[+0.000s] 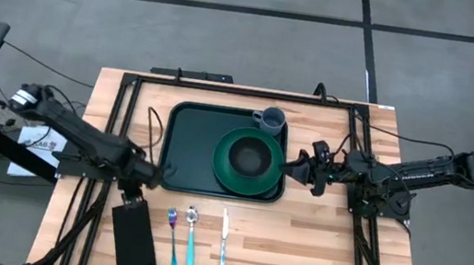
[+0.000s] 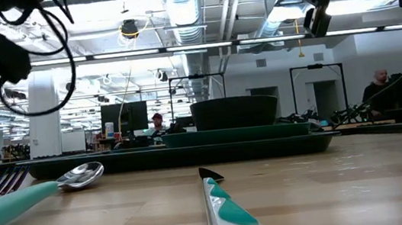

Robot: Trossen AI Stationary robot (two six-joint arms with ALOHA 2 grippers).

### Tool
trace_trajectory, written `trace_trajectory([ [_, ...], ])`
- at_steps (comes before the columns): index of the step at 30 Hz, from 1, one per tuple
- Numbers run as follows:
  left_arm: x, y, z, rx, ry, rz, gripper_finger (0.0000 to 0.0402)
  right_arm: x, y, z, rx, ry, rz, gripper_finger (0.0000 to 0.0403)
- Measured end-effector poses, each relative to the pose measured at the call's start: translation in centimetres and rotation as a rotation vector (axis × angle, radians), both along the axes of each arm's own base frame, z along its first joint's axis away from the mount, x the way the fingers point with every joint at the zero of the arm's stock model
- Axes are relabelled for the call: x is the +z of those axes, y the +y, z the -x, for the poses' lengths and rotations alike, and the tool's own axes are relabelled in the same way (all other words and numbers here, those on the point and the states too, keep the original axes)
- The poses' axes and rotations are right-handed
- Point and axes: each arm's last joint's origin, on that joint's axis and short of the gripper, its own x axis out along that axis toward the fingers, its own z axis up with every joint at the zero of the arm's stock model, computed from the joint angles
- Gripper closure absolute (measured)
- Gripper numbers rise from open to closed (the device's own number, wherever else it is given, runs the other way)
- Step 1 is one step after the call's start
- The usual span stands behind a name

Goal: Set up tray
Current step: Put the black napkin on the black tray to the left of the green plate

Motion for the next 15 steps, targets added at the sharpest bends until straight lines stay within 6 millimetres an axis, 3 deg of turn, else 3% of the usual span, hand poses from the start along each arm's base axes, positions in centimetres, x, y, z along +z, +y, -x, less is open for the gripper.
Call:
trace_trajectory([
  [7,-1.2,-2.9,-1.4,-0.003,-0.029,0.053,0.0284,0.0,0.0,0.0,0.008,-0.003,0.023,0.0329],
  [15,-2.1,-3.9,-1.1,0.009,-0.050,-0.119,0.0236,0.0,0.1,0.0,0.029,-0.003,0.027,0.0329],
])
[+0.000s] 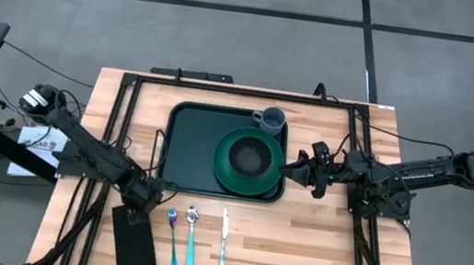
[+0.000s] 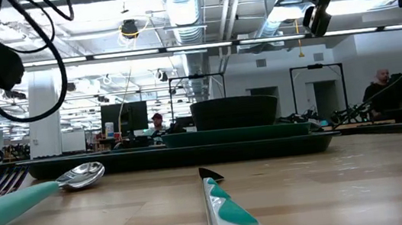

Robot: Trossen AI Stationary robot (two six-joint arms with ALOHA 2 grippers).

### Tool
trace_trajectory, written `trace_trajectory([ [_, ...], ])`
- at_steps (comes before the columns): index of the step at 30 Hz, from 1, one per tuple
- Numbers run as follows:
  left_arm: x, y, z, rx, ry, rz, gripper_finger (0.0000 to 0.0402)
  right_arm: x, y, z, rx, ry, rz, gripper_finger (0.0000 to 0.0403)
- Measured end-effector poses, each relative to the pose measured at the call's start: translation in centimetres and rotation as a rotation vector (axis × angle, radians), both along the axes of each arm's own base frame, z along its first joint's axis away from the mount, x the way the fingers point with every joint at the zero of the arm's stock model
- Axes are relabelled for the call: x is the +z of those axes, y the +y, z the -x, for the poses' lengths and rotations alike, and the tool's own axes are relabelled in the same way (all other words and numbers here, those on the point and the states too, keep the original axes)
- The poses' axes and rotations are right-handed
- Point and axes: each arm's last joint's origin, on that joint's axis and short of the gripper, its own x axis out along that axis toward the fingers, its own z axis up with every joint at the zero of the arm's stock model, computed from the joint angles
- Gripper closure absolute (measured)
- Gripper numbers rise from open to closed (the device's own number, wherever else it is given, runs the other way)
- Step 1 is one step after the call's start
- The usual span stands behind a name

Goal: Set up tray
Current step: Put the black napkin on the black tray to the left of the green plate

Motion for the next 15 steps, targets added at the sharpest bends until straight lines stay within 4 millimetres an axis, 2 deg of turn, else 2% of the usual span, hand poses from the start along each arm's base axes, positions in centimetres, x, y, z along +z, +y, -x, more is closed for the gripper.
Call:
trace_trajectory([
  [8,-0.9,-0.7,-0.1,-0.032,0.018,-0.050,0.0232,0.0,0.0,0.0,0.004,-0.001,-0.002,0.0329],
  [15,-2.8,-1.5,-0.2,-0.084,0.084,-0.119,0.0232,0.0,0.0,0.0,0.004,-0.003,-0.003,0.0329],
])
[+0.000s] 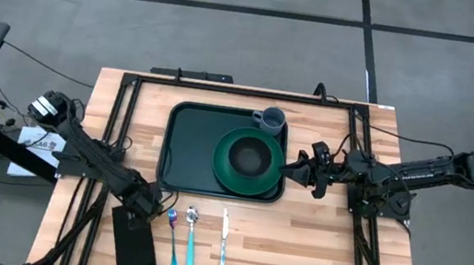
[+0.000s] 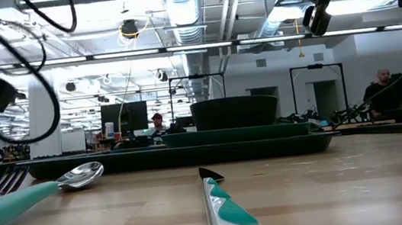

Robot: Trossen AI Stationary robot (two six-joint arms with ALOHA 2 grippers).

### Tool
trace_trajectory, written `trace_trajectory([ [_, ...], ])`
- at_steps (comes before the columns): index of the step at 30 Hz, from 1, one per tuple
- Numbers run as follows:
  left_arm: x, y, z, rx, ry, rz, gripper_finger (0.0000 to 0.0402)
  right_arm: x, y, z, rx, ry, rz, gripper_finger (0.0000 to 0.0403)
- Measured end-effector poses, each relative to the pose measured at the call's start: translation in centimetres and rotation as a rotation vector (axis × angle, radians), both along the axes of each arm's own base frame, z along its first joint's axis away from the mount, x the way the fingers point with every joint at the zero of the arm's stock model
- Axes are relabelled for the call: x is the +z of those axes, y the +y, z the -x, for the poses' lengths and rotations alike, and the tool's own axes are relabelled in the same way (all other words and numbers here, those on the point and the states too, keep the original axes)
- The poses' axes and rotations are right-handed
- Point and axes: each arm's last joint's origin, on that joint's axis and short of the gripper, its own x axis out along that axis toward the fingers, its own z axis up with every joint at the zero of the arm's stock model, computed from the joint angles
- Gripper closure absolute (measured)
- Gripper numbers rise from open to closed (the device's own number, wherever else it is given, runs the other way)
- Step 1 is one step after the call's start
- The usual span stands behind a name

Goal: Set up tray
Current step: Put the black napkin on the black tray to the left of the green plate

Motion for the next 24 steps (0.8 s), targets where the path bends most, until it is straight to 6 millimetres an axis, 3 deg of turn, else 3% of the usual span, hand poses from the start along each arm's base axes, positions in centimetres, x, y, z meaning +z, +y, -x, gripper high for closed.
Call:
trace_trajectory([
  [12,-1.8,-0.6,-0.5,-0.012,0.045,-0.050,0.0239,0.0,0.0,0.0,0.007,-0.003,0.000,0.0329],
  [16,-1.8,-0.6,-0.5,-0.010,0.040,-0.043,0.0283,0.0,0.1,0.0,0.021,-0.004,0.001,0.0329],
  [22,-1.8,-0.7,-0.6,-0.007,0.031,-0.034,0.0382,0.0,0.1,0.0,0.022,-0.004,0.001,0.0329],
  [24,-1.8,-0.7,-0.6,-0.004,0.032,-0.035,0.0393,0.0,0.1,0.0,0.024,-0.004,0.001,0.0329],
])
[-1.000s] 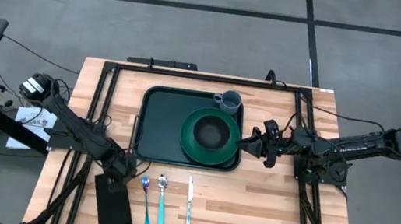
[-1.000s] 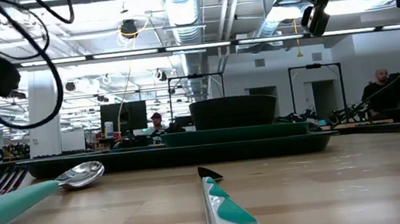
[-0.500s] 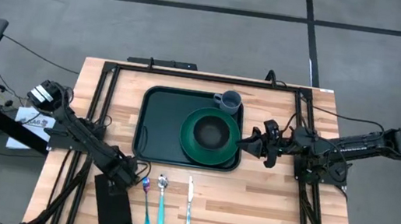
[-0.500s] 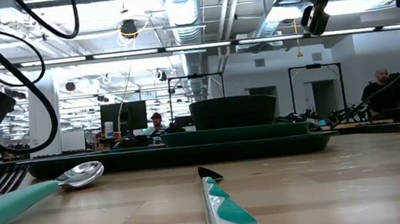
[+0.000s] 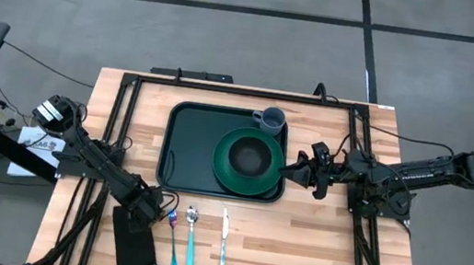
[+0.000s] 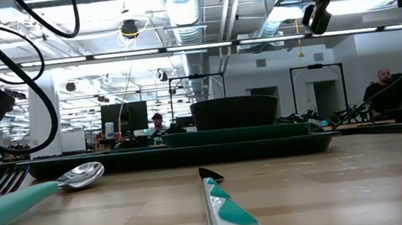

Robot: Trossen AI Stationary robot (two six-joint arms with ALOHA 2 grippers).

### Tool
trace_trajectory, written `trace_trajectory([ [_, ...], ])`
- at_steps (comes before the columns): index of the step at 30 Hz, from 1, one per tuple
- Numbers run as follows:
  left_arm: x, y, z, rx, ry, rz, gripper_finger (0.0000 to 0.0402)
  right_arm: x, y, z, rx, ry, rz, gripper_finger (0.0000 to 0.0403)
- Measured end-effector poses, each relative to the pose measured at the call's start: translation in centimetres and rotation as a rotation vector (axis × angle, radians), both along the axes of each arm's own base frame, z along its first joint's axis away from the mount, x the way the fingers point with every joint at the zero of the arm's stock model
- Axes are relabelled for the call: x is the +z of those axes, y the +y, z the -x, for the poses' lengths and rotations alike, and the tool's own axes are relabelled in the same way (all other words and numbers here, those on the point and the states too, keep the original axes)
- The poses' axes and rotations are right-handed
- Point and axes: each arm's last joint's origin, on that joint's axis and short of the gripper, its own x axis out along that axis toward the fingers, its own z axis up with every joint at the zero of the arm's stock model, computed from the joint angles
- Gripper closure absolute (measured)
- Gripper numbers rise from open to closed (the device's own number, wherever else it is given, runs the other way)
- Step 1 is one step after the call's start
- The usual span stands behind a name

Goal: Set up tray
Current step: Put the black napkin on the black tray to the left of the green plate

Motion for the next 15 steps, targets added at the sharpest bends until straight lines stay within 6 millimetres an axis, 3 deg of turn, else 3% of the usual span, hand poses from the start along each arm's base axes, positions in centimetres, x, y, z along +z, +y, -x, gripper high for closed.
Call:
trace_trajectory([
  [4,0.4,0.0,0.0,0.012,0.013,-0.051,0.0395,0.0,0.0,0.0,0.000,0.000,0.000,0.0329],
  [8,1.8,0.3,-0.1,-0.040,0.009,-0.249,0.0398,0.0,0.0,0.0,0.001,0.000,0.000,0.0329],
  [15,4.6,1.1,-1.7,-0.114,-0.011,-0.349,0.0400,0.0,0.0,0.0,0.001,0.000,0.000,0.0329],
])
